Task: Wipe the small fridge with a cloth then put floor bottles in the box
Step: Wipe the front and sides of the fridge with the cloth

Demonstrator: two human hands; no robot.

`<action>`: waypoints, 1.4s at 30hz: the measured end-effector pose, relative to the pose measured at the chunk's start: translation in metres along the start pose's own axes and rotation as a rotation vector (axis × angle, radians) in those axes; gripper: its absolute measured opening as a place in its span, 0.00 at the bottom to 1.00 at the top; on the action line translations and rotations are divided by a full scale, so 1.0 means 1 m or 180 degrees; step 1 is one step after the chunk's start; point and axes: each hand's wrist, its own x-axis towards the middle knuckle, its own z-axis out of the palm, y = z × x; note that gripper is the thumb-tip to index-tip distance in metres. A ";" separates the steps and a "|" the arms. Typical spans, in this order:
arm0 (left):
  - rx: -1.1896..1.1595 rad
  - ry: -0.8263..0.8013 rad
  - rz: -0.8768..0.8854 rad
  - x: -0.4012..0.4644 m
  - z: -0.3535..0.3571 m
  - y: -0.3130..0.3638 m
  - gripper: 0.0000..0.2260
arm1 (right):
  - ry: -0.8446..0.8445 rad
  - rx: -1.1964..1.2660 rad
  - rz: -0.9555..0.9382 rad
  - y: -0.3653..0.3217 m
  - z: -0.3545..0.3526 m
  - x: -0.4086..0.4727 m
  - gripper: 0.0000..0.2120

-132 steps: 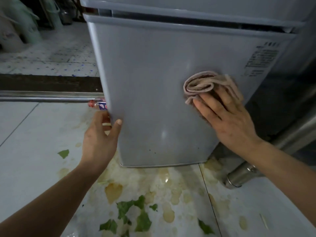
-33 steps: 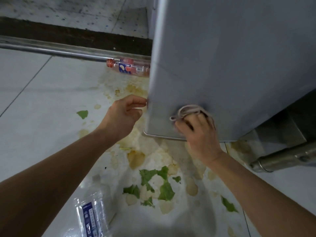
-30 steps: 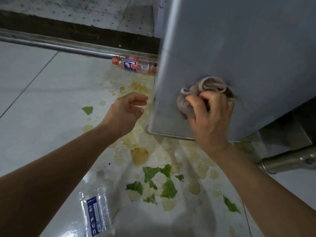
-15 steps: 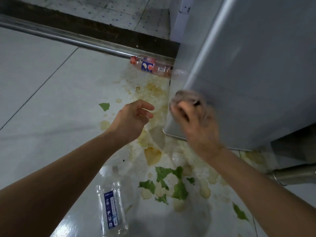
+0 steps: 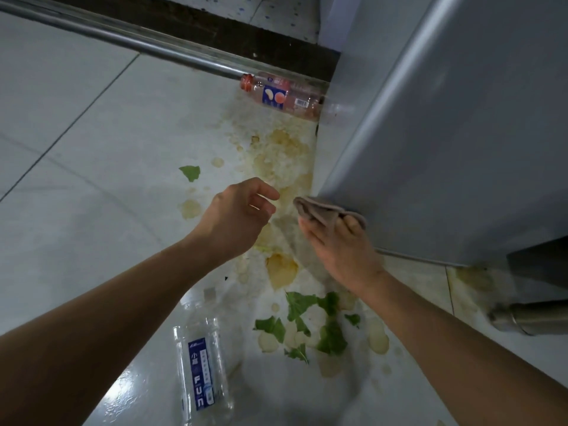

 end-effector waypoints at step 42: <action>0.0771 0.0427 0.0534 0.034 0.087 0.012 0.05 | -0.1057 0.0852 0.0750 0.093 0.040 -0.174 0.32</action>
